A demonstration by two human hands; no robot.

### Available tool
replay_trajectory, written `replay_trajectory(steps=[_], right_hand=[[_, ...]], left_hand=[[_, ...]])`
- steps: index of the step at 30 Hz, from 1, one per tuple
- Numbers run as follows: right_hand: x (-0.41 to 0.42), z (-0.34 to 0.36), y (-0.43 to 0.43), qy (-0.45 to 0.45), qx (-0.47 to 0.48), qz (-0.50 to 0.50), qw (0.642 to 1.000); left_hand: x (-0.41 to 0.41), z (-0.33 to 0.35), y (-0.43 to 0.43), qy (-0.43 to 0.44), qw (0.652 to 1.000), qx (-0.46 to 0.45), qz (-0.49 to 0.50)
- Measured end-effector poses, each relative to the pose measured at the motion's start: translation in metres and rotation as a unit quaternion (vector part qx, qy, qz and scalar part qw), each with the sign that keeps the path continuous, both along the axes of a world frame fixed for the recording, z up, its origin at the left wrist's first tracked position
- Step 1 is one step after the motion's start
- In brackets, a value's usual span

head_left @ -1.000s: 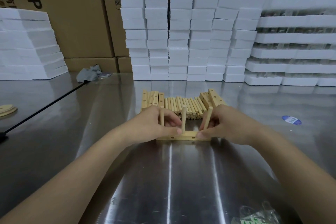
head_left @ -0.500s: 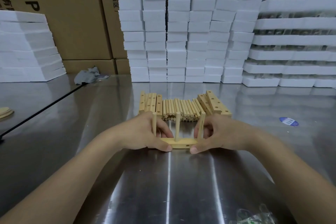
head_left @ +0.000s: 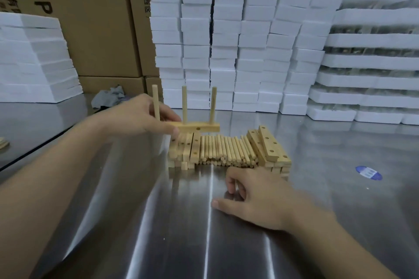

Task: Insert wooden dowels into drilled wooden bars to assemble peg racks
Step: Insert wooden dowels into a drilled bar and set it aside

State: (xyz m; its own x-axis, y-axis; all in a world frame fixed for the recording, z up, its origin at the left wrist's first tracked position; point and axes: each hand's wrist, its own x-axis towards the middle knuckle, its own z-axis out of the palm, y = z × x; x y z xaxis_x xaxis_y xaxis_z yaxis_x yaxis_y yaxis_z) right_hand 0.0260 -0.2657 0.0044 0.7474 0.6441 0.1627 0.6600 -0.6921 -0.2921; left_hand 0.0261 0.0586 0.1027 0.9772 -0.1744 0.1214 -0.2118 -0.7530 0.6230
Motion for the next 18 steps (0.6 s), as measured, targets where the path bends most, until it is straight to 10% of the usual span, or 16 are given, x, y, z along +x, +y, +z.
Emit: replay_trajectory(steps=[5,18], right_hand=[[0.001,-0.006,0.008,-0.044,0.028,0.018,0.998],[0.013,-0.011,0.014,-0.018,0.064,-0.002,0.998]], left_hand=[[0.080,-0.029,0.028,-0.039,0.985,-0.115,0.126],[0.207,-0.078,0.061,0.058,0.986,-0.048,0.151]])
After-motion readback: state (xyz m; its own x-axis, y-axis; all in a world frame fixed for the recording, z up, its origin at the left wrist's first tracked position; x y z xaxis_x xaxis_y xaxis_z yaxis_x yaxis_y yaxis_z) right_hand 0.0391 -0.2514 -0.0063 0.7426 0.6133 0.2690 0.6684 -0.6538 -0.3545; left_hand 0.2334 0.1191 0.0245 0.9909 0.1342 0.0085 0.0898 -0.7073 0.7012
